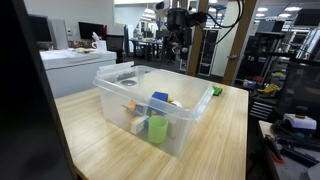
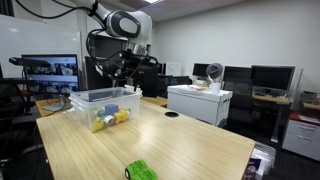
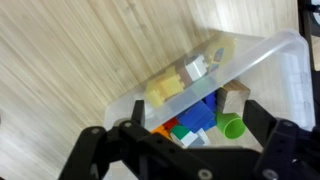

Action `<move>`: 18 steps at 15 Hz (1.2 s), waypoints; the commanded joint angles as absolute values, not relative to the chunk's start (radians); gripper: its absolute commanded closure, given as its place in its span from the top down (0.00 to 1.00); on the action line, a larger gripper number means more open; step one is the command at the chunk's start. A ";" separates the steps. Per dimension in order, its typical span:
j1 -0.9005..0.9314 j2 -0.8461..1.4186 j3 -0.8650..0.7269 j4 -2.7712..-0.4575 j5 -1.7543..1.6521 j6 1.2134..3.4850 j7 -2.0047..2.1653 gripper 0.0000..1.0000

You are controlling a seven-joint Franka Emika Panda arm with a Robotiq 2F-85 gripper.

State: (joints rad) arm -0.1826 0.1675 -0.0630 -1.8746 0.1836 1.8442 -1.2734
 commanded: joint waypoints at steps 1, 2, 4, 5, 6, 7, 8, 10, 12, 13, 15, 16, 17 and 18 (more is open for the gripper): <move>-0.209 0.232 -0.112 -1.794 0.104 1.845 -1.311 1.00; -0.217 0.245 -0.124 -1.783 0.077 1.849 -1.309 1.00; -0.234 0.274 -0.149 -1.760 0.030 1.851 -1.278 1.00; -0.243 0.284 -0.159 -1.757 0.012 1.862 -1.271 1.00; -0.252 0.298 -0.170 -1.749 -0.003 1.859 -1.257 1.00; -0.261 0.307 -0.178 -1.749 -0.020 1.871 -1.254 1.00; -0.270 0.316 -0.186 -1.749 -0.038 1.881 -1.257 1.00; -0.291 0.329 -0.203 -1.756 -0.093 1.917 -1.284 1.00; -0.309 0.330 -0.209 -1.781 -0.152 1.976 -1.337 1.00; -0.316 0.332 -0.211 -1.792 -0.182 2.007 -1.363 1.00; -0.333 0.328 -0.211 -1.829 -0.236 2.092 -1.433 1.00; -0.339 0.326 -0.212 -1.853 -0.256 2.141 -1.458 1.00; -0.345 0.321 -0.212 -1.886 -0.271 2.202 -1.485 1.00; -0.349 0.317 -0.212 -1.914 -0.276 2.251 -1.498 1.00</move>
